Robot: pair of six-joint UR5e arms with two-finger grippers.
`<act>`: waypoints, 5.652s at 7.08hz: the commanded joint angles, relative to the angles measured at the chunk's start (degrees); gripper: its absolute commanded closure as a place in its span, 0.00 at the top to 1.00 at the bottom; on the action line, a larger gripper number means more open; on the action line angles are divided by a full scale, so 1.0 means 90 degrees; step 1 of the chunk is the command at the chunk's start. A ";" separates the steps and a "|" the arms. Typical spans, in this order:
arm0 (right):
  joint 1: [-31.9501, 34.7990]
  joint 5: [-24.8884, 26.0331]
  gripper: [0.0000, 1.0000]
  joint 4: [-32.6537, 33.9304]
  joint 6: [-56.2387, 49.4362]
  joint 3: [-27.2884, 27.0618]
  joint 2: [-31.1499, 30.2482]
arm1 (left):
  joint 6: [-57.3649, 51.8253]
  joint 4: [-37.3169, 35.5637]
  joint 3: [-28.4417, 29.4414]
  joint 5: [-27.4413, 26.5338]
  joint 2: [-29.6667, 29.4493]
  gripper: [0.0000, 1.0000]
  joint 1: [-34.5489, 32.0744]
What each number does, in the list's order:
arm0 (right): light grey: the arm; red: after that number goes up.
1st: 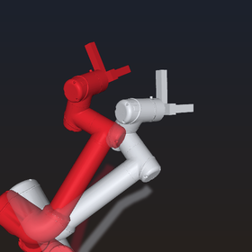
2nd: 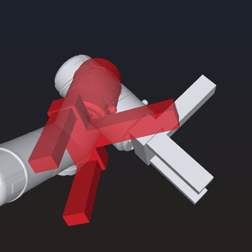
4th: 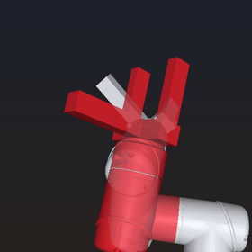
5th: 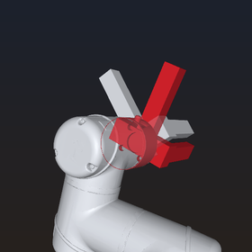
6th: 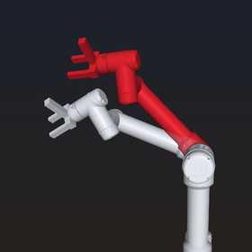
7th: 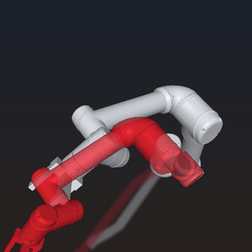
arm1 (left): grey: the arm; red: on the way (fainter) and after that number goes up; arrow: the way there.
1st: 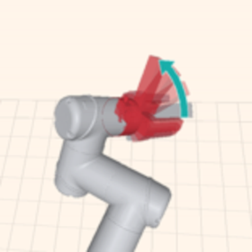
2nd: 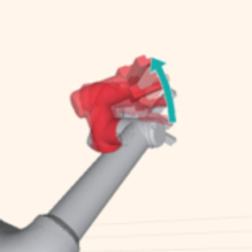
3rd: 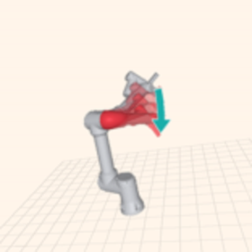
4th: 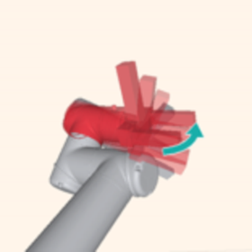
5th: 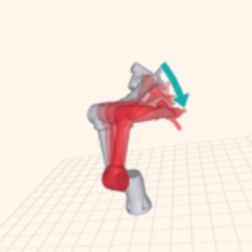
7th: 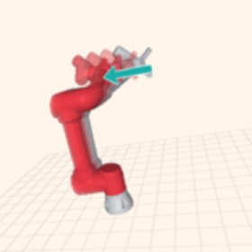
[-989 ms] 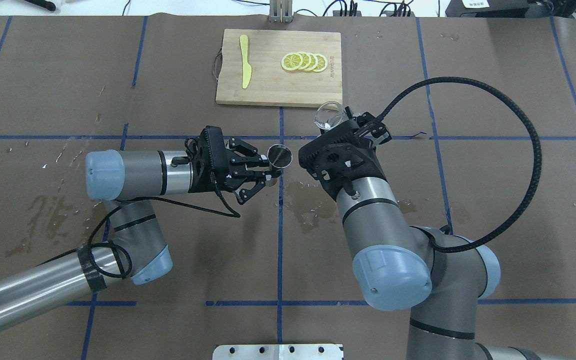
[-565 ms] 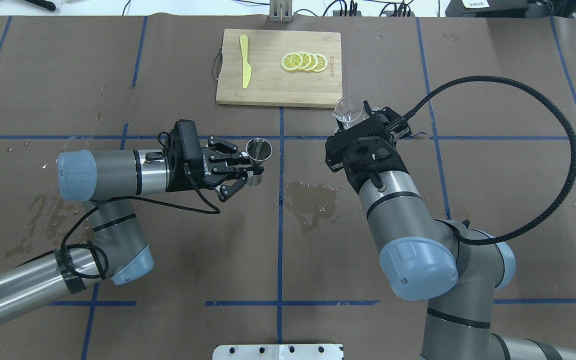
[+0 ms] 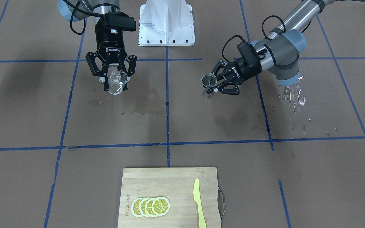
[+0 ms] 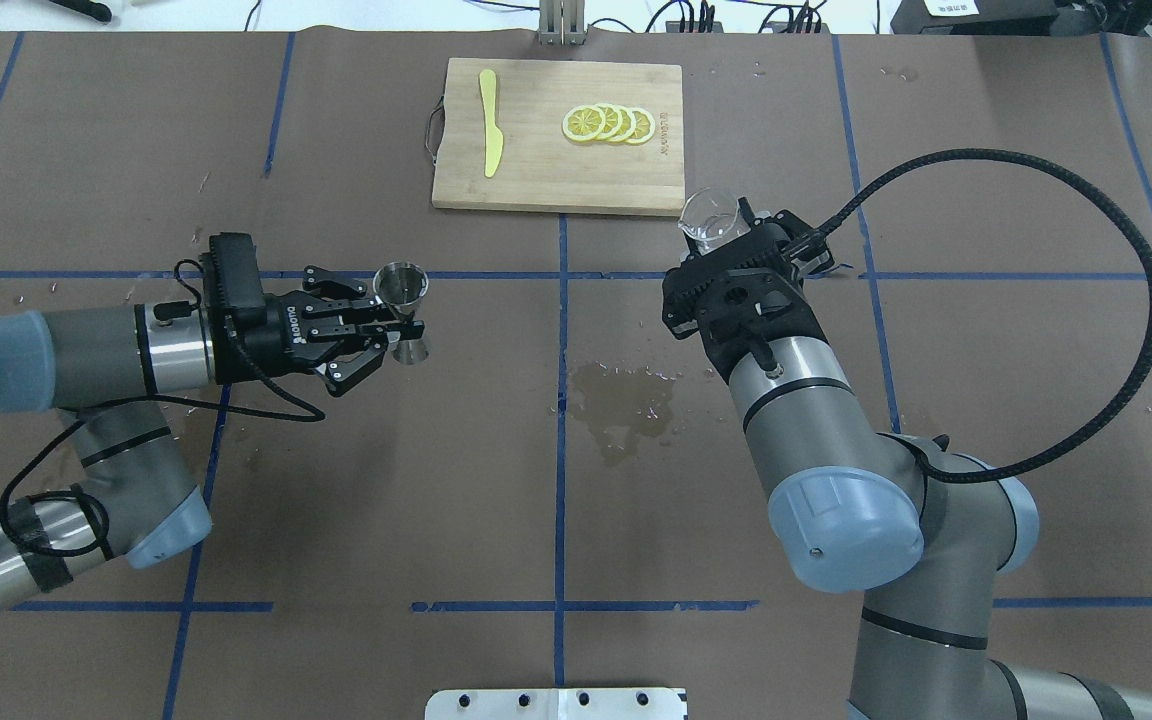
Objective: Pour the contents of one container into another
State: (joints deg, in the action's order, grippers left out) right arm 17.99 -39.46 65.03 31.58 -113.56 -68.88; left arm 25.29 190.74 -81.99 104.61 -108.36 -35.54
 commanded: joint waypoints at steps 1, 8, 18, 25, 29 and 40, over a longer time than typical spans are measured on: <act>-0.0007 0.0009 0.00 -0.0008 -0.0002 0.0000 -0.0003 | 0.0031 0.0610 -0.0224 0.0008 0.0844 0.00 -0.0182; -0.0016 0.0019 0.00 -0.0018 0.0007 0.0000 -0.0023 | 0.0841 0.2458 -0.0226 -0.1262 0.2985 0.00 -0.0114; -0.0016 0.0058 0.00 -0.0018 0.0036 0.0000 -0.0081 | 0.1047 0.2898 0.0155 -0.5329 0.3270 0.00 0.2237; -0.0016 0.0058 0.00 -0.0018 0.0046 -0.0009 -0.0081 | 0.1028 0.2410 0.0311 -0.7190 0.2871 0.00 0.3099; -0.0016 0.0058 0.00 -0.0018 0.0046 0.0000 -0.0081 | 0.0930 0.2050 0.0399 -0.7161 0.2548 0.00 0.3099; -0.0016 0.0058 0.00 -0.0018 0.0046 0.0000 -0.0101 | 0.0998 0.1765 0.0468 -0.7082 0.2469 0.00 0.3099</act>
State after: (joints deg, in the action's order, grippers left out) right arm 17.84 -38.94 64.86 31.99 -113.55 -69.78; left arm 34.22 206.86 -77.85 40.87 -86.12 -7.65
